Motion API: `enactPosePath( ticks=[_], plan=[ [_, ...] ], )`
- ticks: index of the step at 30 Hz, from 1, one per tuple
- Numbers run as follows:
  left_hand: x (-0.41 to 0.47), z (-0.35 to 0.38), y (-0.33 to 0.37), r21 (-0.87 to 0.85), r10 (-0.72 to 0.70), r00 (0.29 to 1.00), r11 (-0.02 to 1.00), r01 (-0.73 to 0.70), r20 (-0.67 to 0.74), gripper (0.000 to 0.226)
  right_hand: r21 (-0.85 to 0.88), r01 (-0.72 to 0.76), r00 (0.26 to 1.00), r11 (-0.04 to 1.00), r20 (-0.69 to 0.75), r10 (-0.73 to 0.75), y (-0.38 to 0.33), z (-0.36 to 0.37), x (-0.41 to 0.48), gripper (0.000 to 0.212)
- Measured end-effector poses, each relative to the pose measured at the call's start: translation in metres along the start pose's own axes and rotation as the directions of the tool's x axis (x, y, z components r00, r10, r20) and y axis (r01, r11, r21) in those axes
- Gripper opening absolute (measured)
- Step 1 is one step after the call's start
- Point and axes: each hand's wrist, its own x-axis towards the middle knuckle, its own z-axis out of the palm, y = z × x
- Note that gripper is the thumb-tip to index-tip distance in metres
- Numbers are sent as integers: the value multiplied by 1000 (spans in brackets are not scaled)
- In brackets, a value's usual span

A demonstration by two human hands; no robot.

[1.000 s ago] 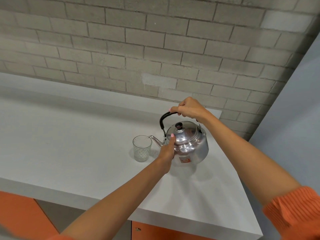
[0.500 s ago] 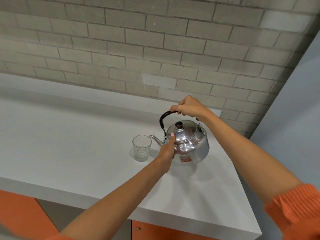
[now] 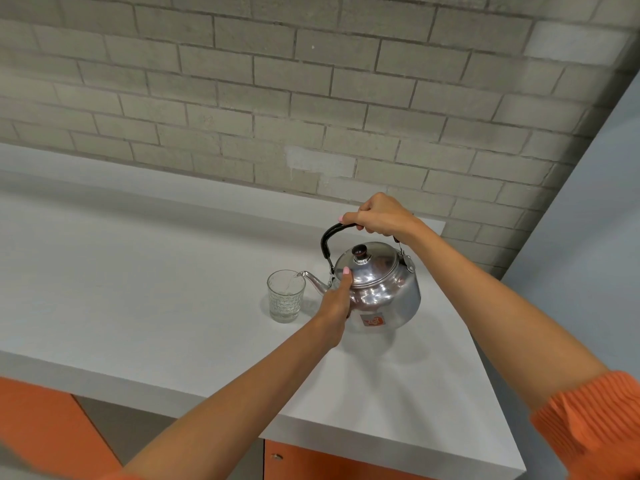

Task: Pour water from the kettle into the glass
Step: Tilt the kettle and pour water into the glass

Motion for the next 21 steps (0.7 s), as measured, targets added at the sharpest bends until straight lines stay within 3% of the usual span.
enactPosePath(
  ticks=[21],
  plan=[
    [-1, 1, 3, -17, -4, 1000, 1000, 4, -25, 59, -12, 11, 1000, 1000, 11, -11, -2, 0, 2, 38]
  ],
)
